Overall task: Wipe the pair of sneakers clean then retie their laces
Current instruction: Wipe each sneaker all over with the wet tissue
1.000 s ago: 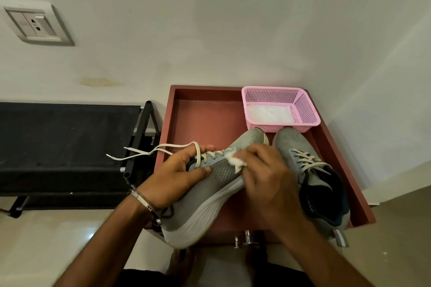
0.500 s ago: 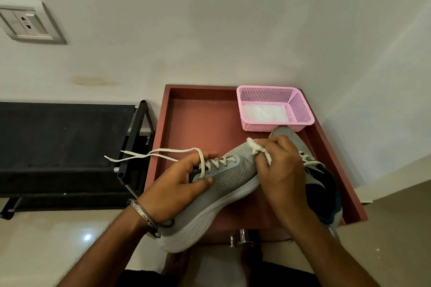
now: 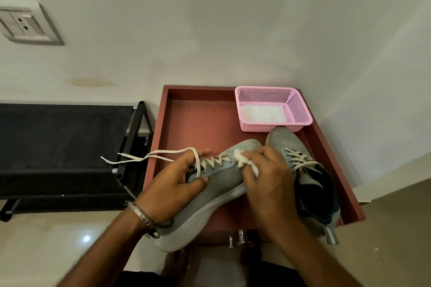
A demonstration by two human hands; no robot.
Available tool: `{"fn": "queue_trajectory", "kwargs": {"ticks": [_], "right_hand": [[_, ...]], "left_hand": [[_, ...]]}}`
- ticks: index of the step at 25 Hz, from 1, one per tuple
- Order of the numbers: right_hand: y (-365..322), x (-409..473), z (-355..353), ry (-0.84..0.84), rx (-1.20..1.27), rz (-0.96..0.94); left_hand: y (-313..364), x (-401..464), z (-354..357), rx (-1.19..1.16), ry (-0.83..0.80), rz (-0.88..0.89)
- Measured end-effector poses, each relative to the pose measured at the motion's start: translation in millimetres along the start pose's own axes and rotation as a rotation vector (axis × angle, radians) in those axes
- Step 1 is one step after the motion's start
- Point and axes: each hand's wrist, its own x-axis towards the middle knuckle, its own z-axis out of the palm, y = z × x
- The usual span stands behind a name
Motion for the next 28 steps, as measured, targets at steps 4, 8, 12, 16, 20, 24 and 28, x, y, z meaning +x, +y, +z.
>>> {"fn": "queue_trajectory", "kwargs": {"ticks": [4,8,12,16,20,24,28], "right_hand": [[-8,-11,0,-0.073,0.092,-0.116],[29,29,-4,0.086,0.093,0.078],[7,1,-1,0.006,0.169,0.07],[19,9,1,0.058,0.128,0.02],[21,14,-1,0.108,0.116,0.147],[-2,-13,5,-0.036,0.163,-0.039],[3,-2,3,-0.026,0.091,-0.023]], "left_hand": [[-1,0,-7,-0.026,0.019,-0.009],[-3,-3,-3,0.02,-0.023,0.005],[-4,0,-3,0.033,0.007,0.016],[-3,-1,-4,0.034,0.0,0.005],[-3,0,-4,0.019,0.005,0.002],[-5,3,-6,-0.004,0.011,0.007],[-4,1,-4,-0.025,0.052,0.021]]}}
